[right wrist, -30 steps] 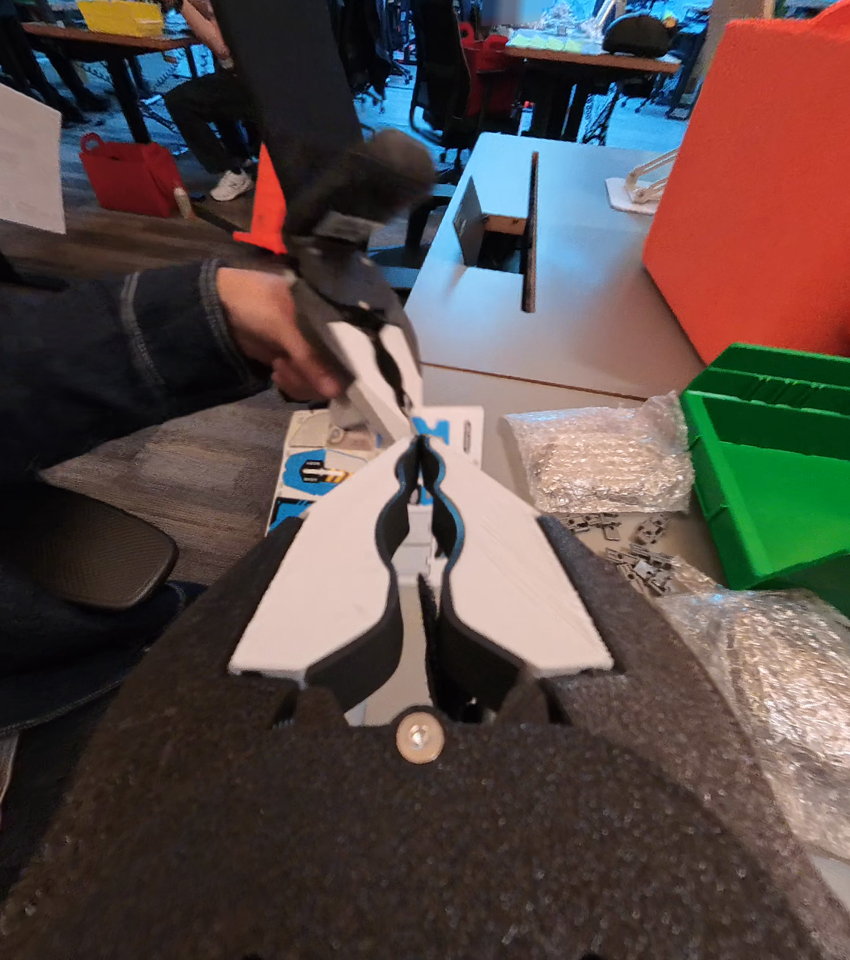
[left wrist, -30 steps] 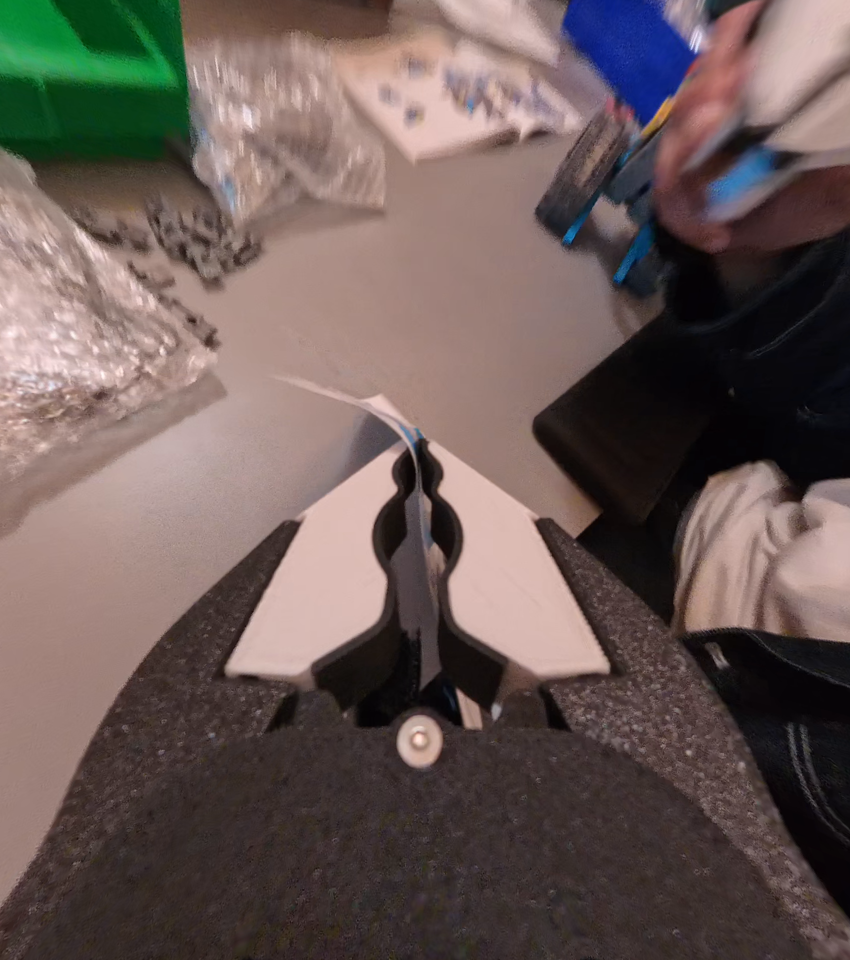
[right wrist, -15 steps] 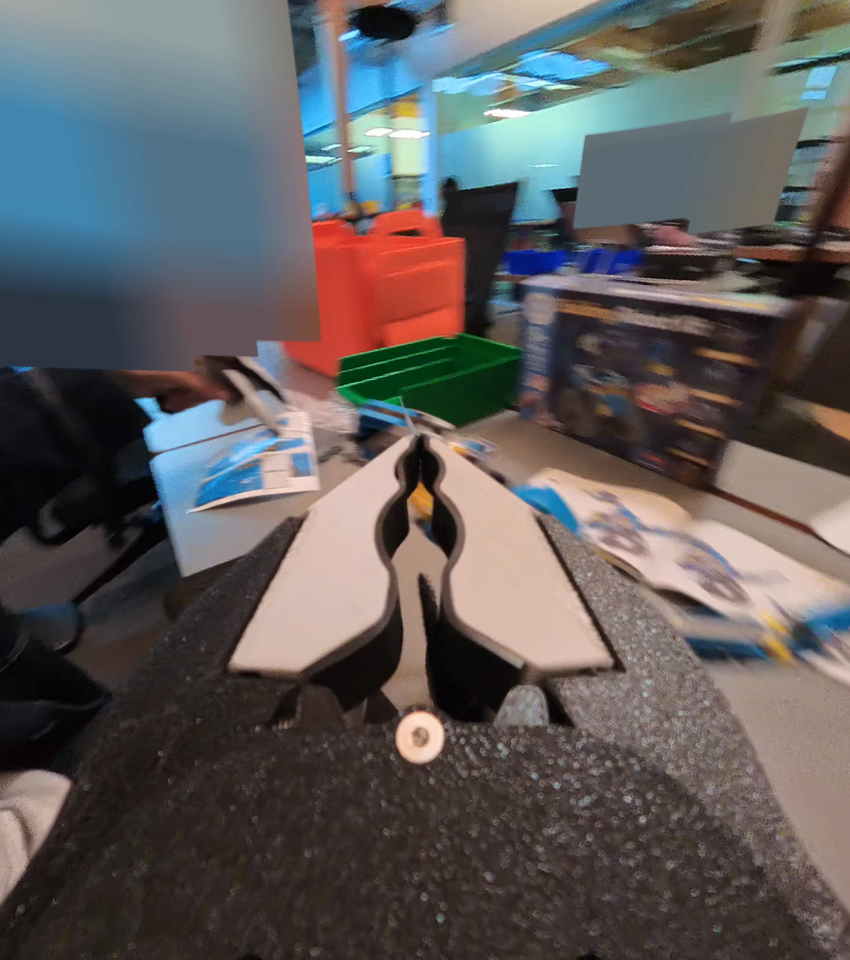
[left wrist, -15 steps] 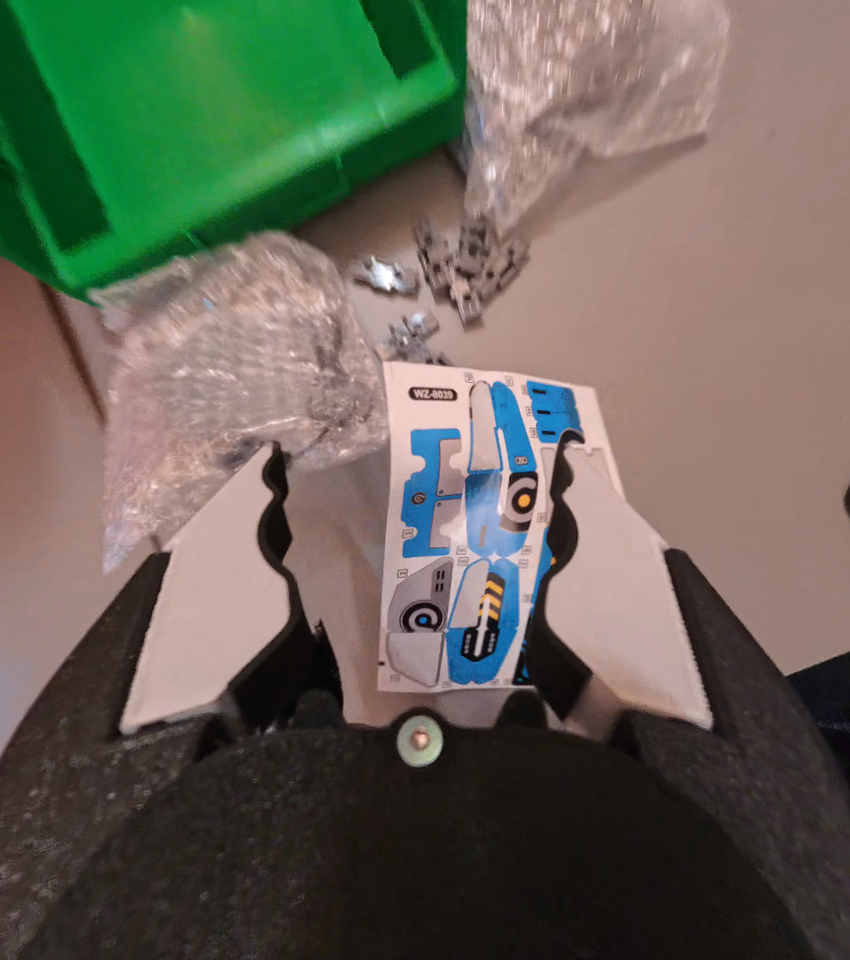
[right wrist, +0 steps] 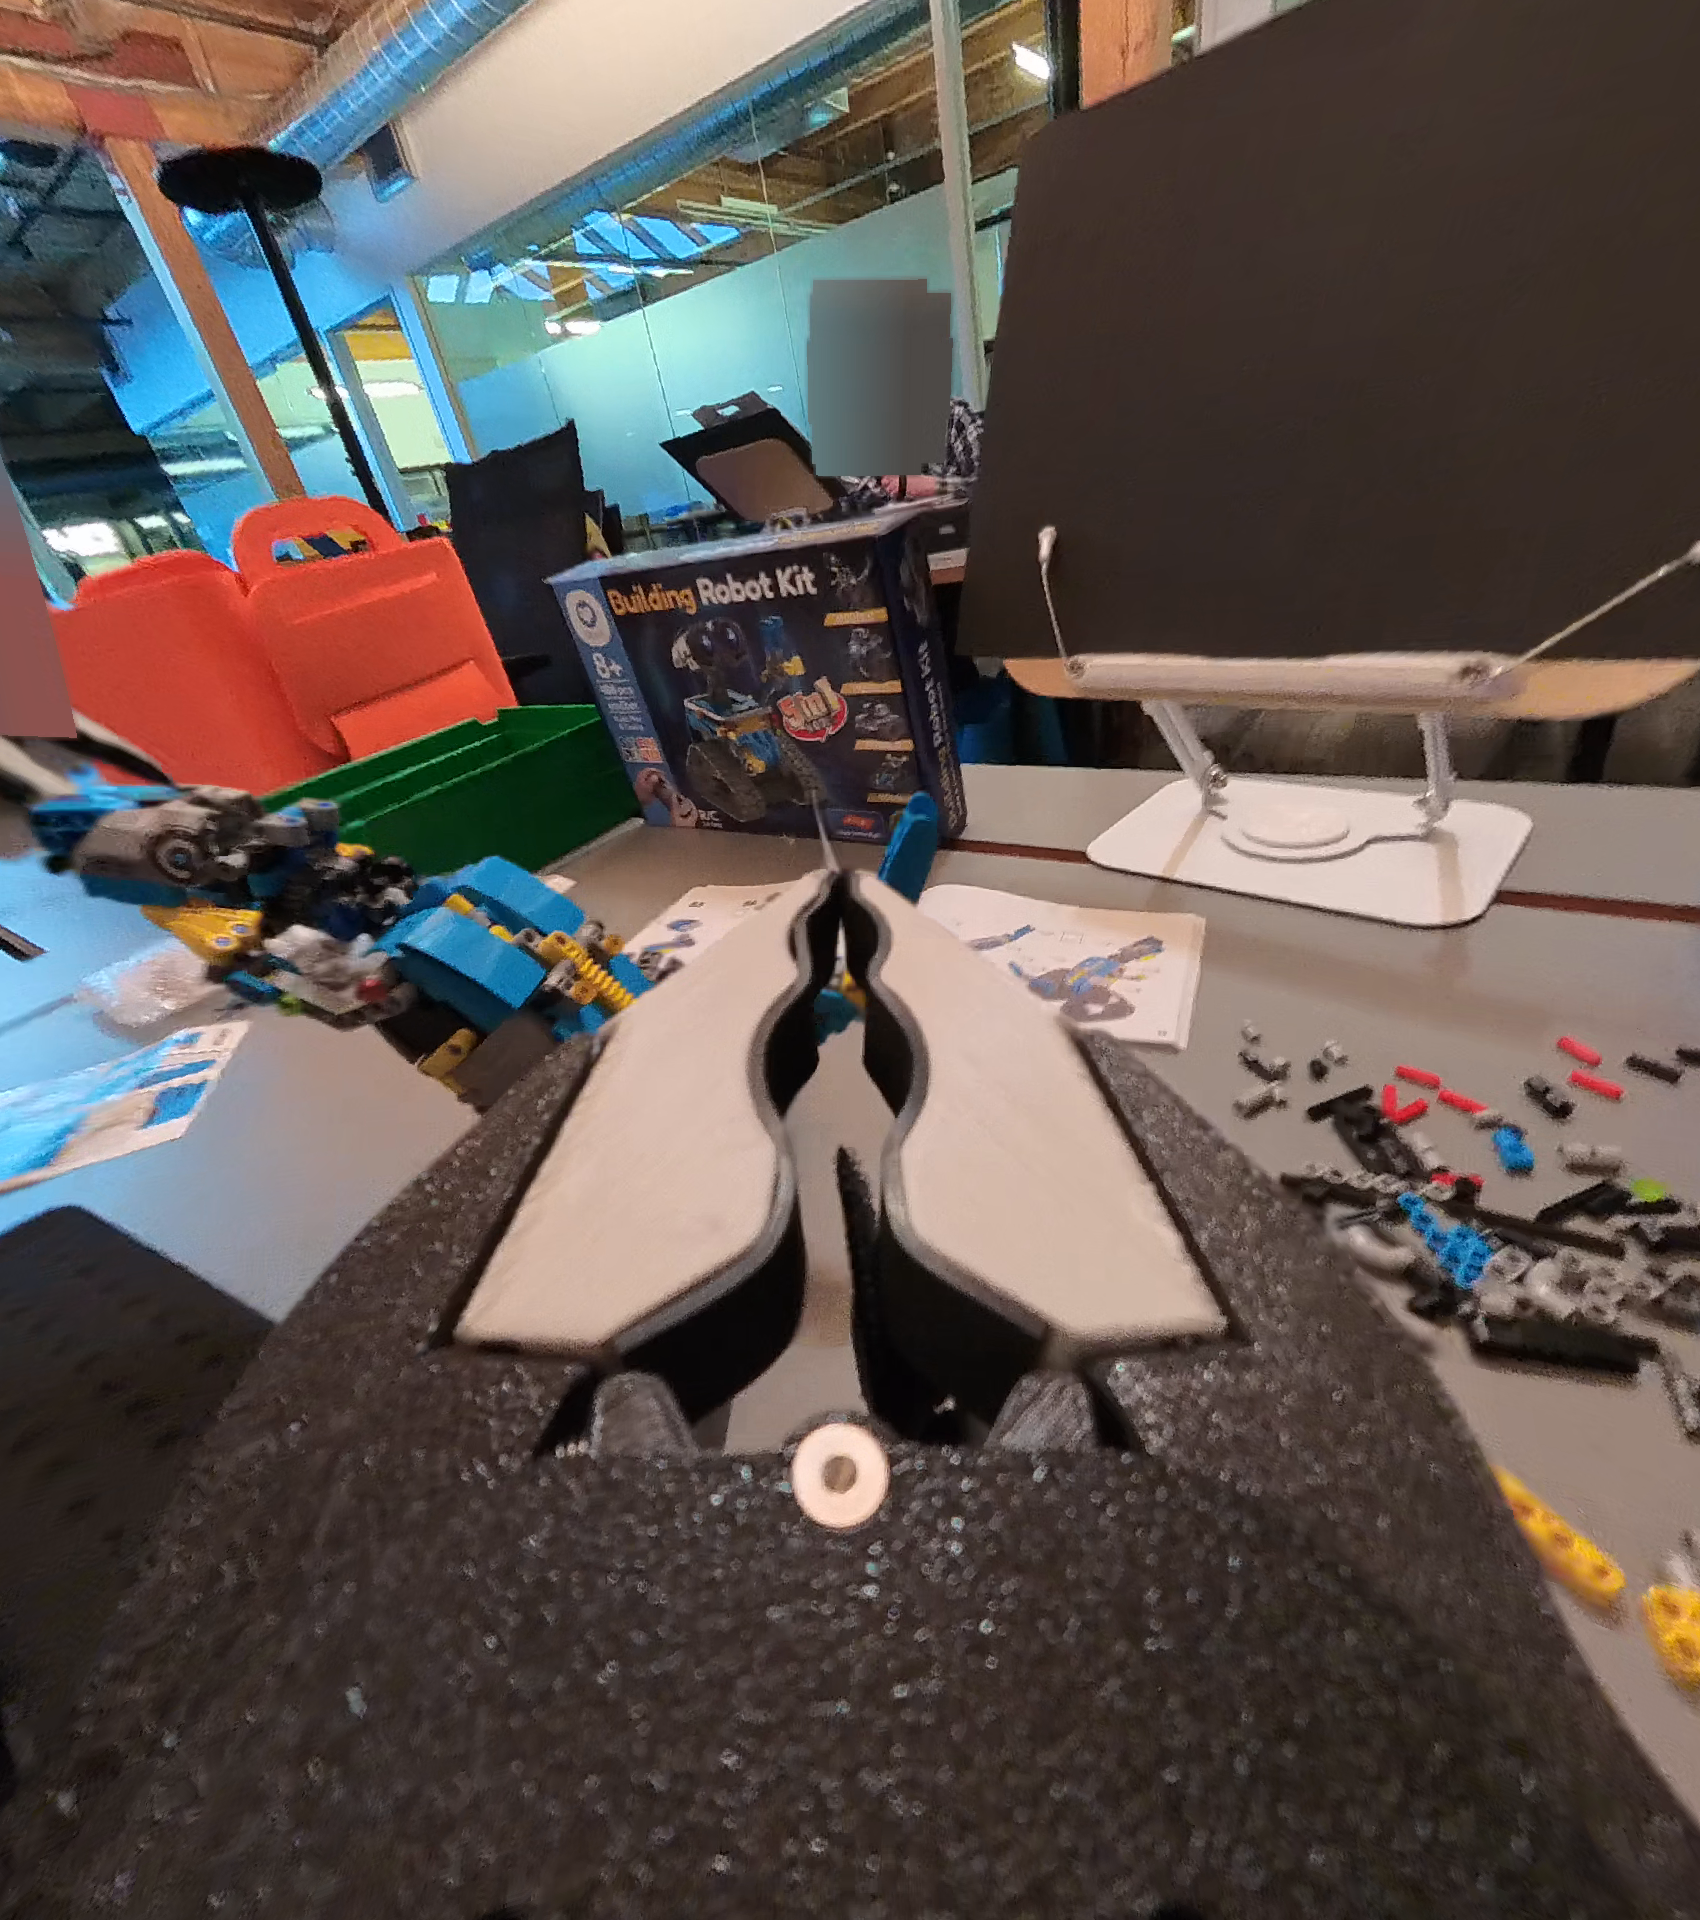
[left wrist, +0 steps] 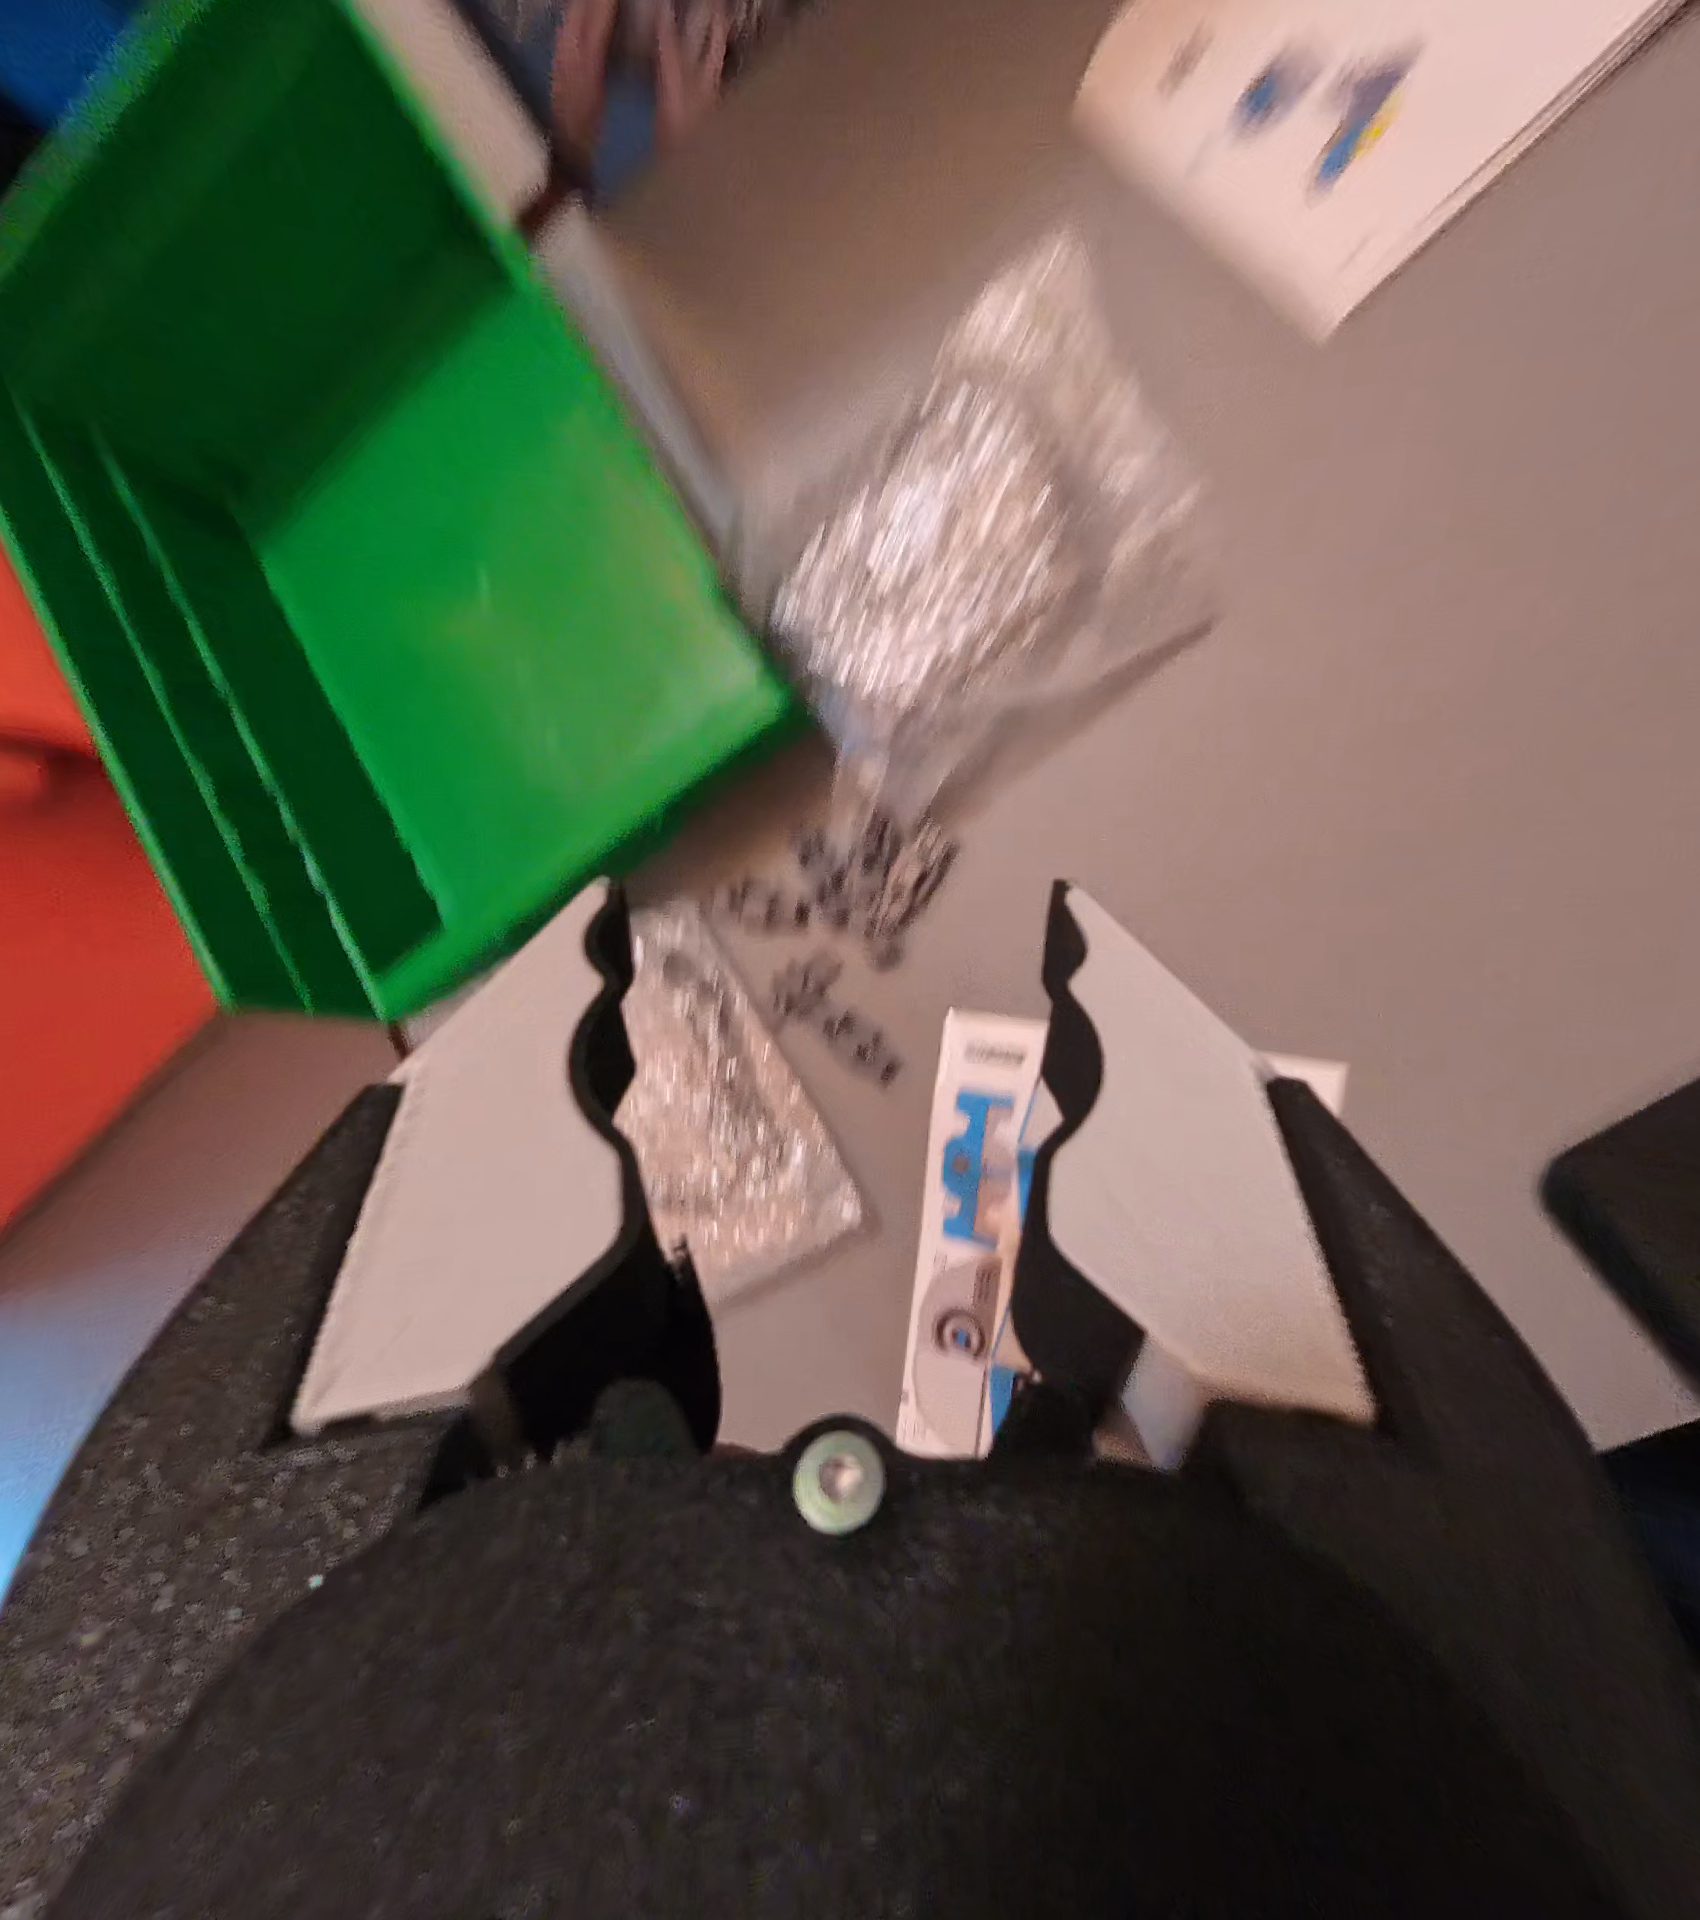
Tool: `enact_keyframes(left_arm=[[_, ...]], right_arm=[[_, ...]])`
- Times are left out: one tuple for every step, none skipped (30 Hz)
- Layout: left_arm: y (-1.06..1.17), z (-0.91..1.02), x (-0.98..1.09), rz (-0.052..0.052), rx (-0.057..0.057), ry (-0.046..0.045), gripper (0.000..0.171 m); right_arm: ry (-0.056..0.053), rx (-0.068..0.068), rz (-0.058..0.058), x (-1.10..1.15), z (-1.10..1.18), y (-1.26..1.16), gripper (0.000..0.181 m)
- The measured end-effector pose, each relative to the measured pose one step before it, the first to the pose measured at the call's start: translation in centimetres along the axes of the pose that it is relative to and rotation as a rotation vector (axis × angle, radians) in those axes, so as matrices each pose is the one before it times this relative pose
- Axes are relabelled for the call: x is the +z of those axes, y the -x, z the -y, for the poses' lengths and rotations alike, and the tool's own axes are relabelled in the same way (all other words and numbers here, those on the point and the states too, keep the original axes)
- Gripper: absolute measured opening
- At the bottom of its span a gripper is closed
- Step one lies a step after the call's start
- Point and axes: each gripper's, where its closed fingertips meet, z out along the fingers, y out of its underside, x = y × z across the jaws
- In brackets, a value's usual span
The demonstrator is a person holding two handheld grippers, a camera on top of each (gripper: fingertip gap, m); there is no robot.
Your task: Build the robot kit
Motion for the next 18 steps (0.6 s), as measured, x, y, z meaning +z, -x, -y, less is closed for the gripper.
enact_keyframes(left_arm=[[-0.963,2.62,-0.786,-0.0262,0.0369,-0.05085,0.079],[-1.072,2.843,-0.684,-0.0341,0.0334,-0.05941,0.077],[-1.169,2.983,-0.526,-0.0411,0.034,-0.06334,0.074],[-1.458,3.039,-0.301,-0.0587,0.0477,-0.06249,0.073],[-1.561,3.06,-0.037,-0.0627,0.0614,-0.06445,0.071],[-1.467,2.879,0.338,-0.0597,0.0642,-0.0577,0.065],[-1.504,2.564,0.774,-0.072,0.0623,-0.0431,0.062],[-1.515,2.206,1.137,-0.0861,0.0531,-0.02686,0.062],[-1.233,1.877,1.42,-0.0881,0.0329,-0.0145,0.061],[-1.003,1.514,1.627,-0.0956,0.0161,-0.00432,0.058],[-0.501,1.374,1.762,-0.082,0.0056,-0.00482,0.057],[0.095,1.226,1.83,-0.0601,-0.0013,-0.01001,0.056],[0.407,1.001,1.866,-0.0512,-0.0054,-0.00962,0.055],[0.514,0.713,1.923,-0.0536,-0.009,-0.004,0.055],[0.747,0.402,1.992,-0.045,-0.0112,0.00762,0.055],[1.124,0.279,2.051,-0.0196,-0.0226,0.01422,0.056],[1.084,0.411,2.045,-0.0083,-0.0405,0.00909,0.058],[0.323,0.532,1.96,-0.033,-0.0472,0.00704,0.061]], right_arm=[[0.0034,-0.0387,-0.0108,0.404,0.213,-0.098,0.0],[0.0009,-0.0383,-0.0129,0.353,0.111,-0.111,0.0],[-0.0038,-0.0318,-0.0124,0.299,-0.002,-0.152,0.0],[-0.0074,-0.0236,-0.0071,0.21,-0.117,-0.122,0.0],[-0.0079,-0.014,-0.0072,0.123,-0.261,-0.173,0.0],[-0.0139,-0.0063,-0.006,0.002,-0.3,-0.157,0.0],[-0.0138,-0.001,-0.0062,-0.055,-0.386,-0.178,0.0],[-0.0101,0.0003,-0.005,-0.078,-0.487,-0.149,0.0],[-0.0029,0.0032,-0.0024,-0.038,-0.414,-0.1,0.0],[0.006,0.0104,0.0052,-0.029,-0.111,0.021,0.0],[-0.0083,-0.0012,0.0118,-0.06,0.166,0.153,0.0],[-0.0025,-0.0066,-0.0041,-0.007,-0.055,-0.067,0.0],[0.0152,-0.0011,-0.0037,0.102,-0.351,-0.1,0.0],[0.0157,0.0078,0.0056,0.145,-0.335,0.014,0.0],[0.0045,0.0094,0.0028,0.069,-0.124,-0.037,0.0],[0.0002,0.0025,-0.0089,0.014,-0.029,-0.224,0.0],[0.0023,-0.0014,-0.0156,-0.003,-0.049,-0.321,0.0],[0.0019,0.0011,-0.0139,0.004,-0.043,-0.302,0.0]])
